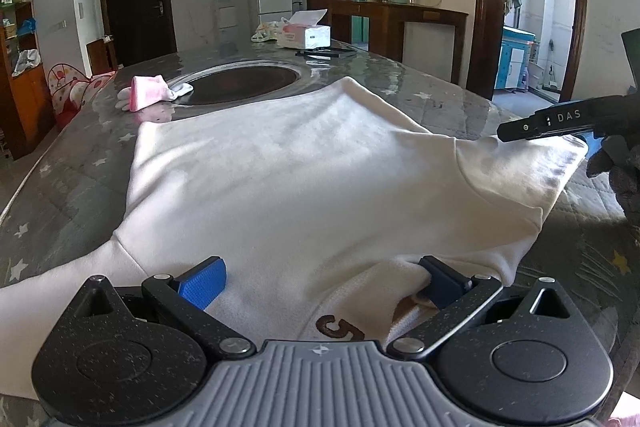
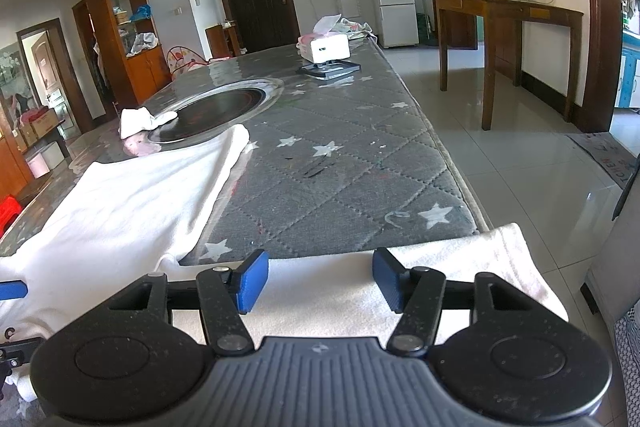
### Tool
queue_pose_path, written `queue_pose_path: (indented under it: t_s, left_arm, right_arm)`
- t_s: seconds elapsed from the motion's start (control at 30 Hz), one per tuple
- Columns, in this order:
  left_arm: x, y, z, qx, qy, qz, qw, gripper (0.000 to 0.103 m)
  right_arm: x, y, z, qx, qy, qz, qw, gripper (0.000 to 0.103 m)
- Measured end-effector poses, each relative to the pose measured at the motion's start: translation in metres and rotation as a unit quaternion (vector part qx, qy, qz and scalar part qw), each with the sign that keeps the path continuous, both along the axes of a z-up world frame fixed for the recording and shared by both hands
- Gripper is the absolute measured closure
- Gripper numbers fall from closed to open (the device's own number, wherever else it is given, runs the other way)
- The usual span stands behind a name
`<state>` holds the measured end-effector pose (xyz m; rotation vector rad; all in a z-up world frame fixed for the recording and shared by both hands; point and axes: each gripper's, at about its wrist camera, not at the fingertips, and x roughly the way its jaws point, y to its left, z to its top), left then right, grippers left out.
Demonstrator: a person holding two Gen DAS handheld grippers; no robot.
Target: Fold clothes
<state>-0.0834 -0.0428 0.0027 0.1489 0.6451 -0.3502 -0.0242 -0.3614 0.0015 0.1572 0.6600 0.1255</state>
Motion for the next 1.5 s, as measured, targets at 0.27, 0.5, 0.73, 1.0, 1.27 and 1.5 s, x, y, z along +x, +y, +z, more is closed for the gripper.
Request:
queue_pose_path:
  t_s: [0.27, 0.5, 0.73, 1.0, 1.27, 1.5]
  left_arm:
    - [0.000, 0.001, 0.002, 0.002, 0.001, -0.007, 1.0000, 0.000]
    - [-0.007, 0.007, 0.023, 0.018, -0.040, -0.008, 0.9990, 0.000]
    - [0.009, 0.032, 0.038, -0.019, -0.030, 0.025, 0.9991, 0.000]
    - [0.030, 0.044, 0.047, 0.012, -0.027, 0.056, 0.9980, 0.000]
    - [0.055, 0.061, 0.050, 0.014, -0.018, 0.086, 0.9960, 0.000]
    - [0.083, 0.076, 0.053, 0.015, -0.008, 0.107, 0.9941, 0.001]
  right_arm:
    - [-0.002, 0.002, 0.004, 0.000, -0.004, 0.004, 1.000, 0.044]
    - [-0.005, 0.011, 0.020, -0.008, -0.014, 0.021, 1.000, 0.044]
    - [0.000, 0.026, 0.034, -0.016, -0.017, 0.046, 0.999, 0.044]
    - [0.009, 0.047, 0.043, -0.024, -0.012, 0.086, 0.996, 0.044]
    - [0.026, 0.072, 0.050, -0.042, -0.011, 0.121, 0.992, 0.044]
    - [0.051, 0.094, 0.052, -0.057, -0.007, 0.145, 0.988, 0.045]
